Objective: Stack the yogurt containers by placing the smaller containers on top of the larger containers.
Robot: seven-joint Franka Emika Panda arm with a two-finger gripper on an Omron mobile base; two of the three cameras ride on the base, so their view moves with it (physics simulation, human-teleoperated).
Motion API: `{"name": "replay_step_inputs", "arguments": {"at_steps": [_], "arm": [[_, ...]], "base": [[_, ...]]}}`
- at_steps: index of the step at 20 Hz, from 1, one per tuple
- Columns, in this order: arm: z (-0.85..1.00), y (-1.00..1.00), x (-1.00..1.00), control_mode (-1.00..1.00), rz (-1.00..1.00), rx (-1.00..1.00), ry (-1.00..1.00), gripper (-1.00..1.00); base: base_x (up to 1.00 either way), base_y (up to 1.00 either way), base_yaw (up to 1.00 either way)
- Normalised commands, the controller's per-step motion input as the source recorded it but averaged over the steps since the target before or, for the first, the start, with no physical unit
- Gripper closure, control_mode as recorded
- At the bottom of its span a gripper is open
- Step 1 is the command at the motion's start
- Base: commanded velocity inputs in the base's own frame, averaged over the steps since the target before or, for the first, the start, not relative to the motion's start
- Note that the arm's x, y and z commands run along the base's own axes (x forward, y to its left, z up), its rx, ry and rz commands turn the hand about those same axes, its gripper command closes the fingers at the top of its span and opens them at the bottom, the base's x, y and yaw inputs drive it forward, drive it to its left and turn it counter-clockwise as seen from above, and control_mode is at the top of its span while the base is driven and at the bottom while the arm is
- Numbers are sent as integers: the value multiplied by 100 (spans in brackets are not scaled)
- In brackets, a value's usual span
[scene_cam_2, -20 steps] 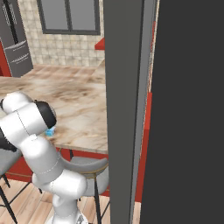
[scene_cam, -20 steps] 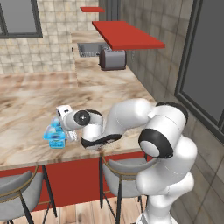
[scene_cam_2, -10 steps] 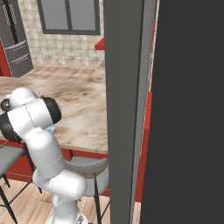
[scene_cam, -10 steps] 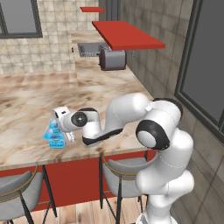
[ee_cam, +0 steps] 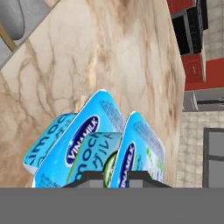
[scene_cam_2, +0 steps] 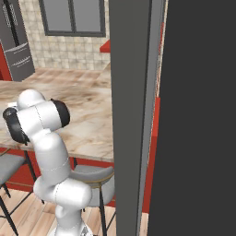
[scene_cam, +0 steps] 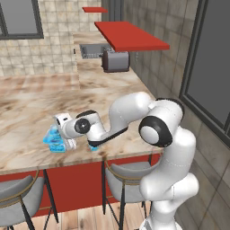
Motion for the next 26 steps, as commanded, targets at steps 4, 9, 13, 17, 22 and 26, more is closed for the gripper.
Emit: {"name": "replay_step_inputs", "arguments": {"at_steps": [4,9,13,17,22,26], "arm": [[-14,0,11,-100,1,0,0,100],[-9,0,6,-100,1,0,0,-100],[-1,-30,-1,-100,0,0,0,-100],[0,-42,-1,-100,0,0,0,-100],[31,-30,0,-100,0,1,-6,-100],[84,-26,-11,-100,0,7,-16,-100]], "base": [[0,0,0],[0,0,0],[0,0,0],[0,0,0],[0,0,0],[0,0,0]]}}
